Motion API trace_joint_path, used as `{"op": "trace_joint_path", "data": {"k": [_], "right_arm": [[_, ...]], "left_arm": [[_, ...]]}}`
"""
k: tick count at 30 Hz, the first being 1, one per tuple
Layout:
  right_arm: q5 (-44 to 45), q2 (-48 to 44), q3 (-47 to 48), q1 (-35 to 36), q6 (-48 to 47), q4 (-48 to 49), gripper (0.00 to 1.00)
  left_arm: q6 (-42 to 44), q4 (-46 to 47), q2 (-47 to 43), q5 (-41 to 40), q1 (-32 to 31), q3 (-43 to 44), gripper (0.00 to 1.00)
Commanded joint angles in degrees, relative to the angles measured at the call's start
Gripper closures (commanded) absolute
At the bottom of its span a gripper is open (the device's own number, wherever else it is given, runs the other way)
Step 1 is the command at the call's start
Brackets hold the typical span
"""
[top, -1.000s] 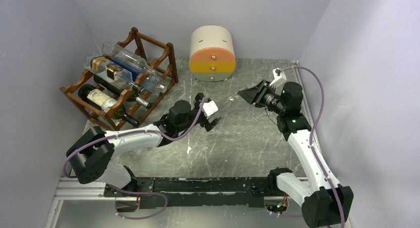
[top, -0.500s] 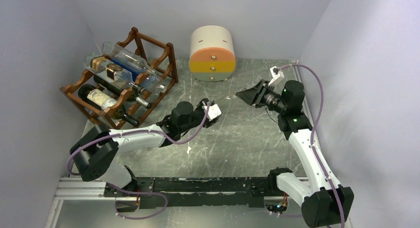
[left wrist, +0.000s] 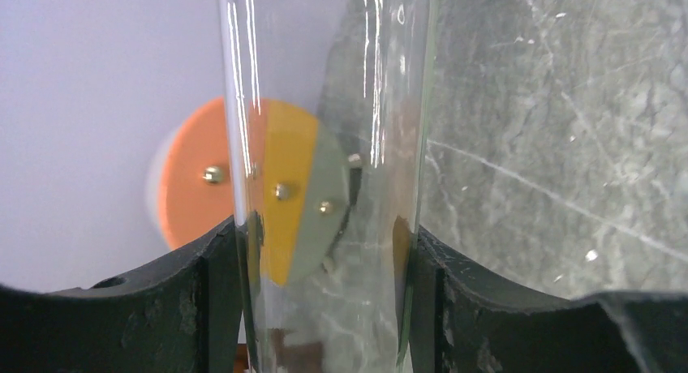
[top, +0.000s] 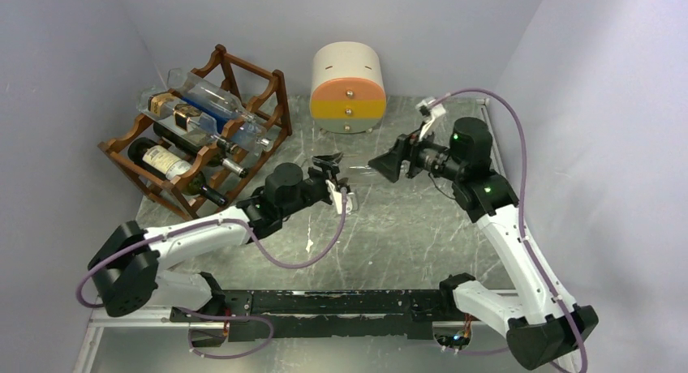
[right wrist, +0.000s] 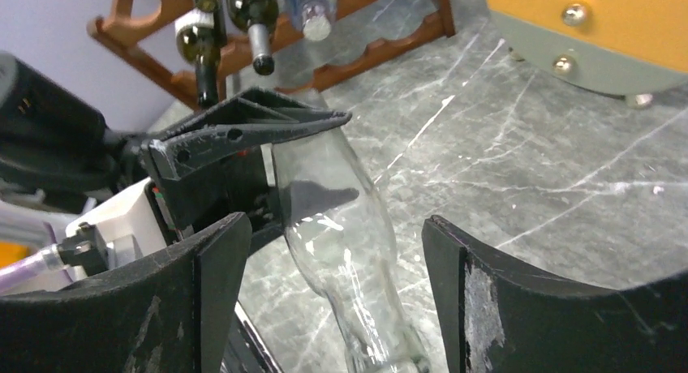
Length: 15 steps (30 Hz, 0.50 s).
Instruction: Put the wine bottle on the wine rack
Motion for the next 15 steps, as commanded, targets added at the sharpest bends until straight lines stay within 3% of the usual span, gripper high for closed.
{"op": "trace_joint_path", "data": {"k": [1, 5, 11, 15], "right_arm": [[8.29, 1.58, 3.98, 8.21, -12.23, -11.38, 0.18], [10.8, 3.06, 5.56, 13.56, -15.02, -14.53, 0.16], [11.86, 6.84, 6.95, 20.69, -17.92, -18.59, 0.16], [11.7, 8.68, 8.51, 23.74, -18.3, -19.87, 0.21]], "left_arm": [[11.23, -3.08, -5.6, 3.33, 0.0, 3.3, 0.93], [12.26, -10.32, -9.36, 3.18, -0.18, 4.15, 0.93], [19.91, -9.14, -15.43, 7.02, -0.18, -1.28, 0.93], [19.42, -12.19, -16.01, 7.24, -0.18, 0.43, 0.93]]}}
